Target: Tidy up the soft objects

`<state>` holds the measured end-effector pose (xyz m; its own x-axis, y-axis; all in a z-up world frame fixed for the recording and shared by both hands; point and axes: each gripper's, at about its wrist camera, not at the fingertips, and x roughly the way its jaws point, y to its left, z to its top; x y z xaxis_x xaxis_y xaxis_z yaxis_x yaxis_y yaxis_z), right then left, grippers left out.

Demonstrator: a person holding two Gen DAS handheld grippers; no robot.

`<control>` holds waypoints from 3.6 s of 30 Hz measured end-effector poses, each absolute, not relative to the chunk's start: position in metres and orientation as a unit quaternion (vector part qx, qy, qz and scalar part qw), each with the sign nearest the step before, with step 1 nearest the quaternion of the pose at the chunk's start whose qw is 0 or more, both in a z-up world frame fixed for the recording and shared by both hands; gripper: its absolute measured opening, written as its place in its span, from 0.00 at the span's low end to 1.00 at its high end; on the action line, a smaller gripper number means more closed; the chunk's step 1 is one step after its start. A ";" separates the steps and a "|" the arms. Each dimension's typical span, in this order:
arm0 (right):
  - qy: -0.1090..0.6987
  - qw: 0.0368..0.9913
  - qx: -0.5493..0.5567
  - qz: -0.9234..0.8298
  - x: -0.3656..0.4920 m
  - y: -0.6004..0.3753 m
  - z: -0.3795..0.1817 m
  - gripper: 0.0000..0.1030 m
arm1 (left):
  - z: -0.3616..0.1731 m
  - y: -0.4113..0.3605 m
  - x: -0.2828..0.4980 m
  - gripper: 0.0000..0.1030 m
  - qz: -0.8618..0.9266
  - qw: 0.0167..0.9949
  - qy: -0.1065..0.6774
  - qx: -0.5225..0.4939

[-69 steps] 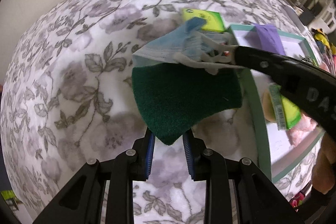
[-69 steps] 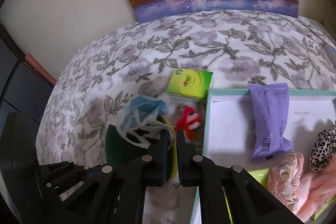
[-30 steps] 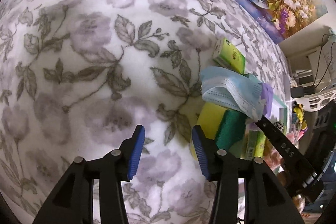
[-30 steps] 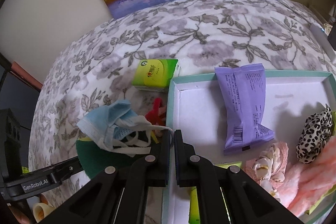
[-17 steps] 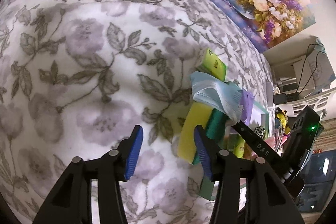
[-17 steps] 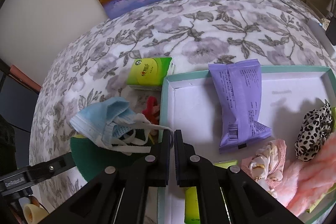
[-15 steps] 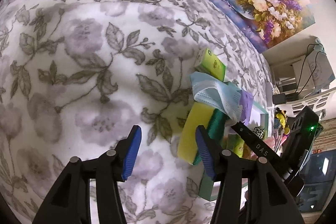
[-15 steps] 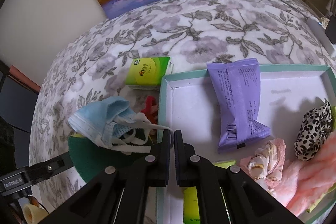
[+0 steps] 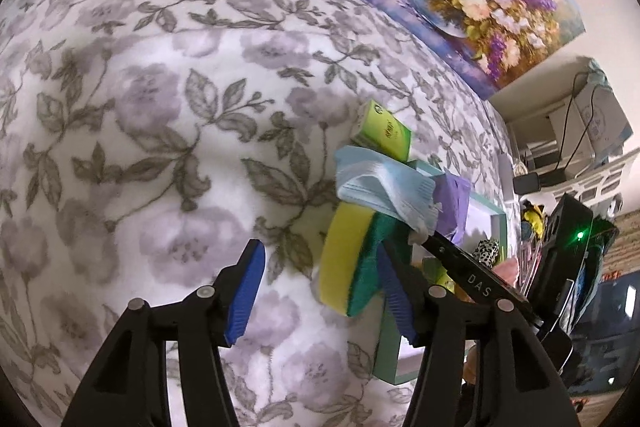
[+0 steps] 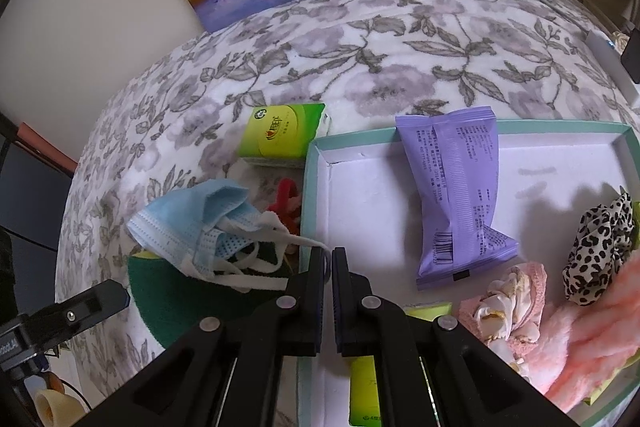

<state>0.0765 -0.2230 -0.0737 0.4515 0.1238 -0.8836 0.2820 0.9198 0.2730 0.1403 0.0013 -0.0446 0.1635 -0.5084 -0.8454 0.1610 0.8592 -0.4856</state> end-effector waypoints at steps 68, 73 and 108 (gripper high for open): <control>0.458 0.860 0.227 -0.005 0.076 -0.216 -0.034 0.07 | -0.049 -0.033 0.130 0.34 -0.232 0.774 0.587 -0.041; 0.440 0.863 0.246 -0.029 0.068 -0.238 -0.025 0.07 | -0.049 -0.013 0.137 0.34 -0.191 0.783 0.588 -0.071; 0.419 0.829 0.300 -0.216 -0.017 -0.420 -0.033 0.10 | -0.043 -0.144 0.115 0.37 -0.264 0.781 0.550 -0.132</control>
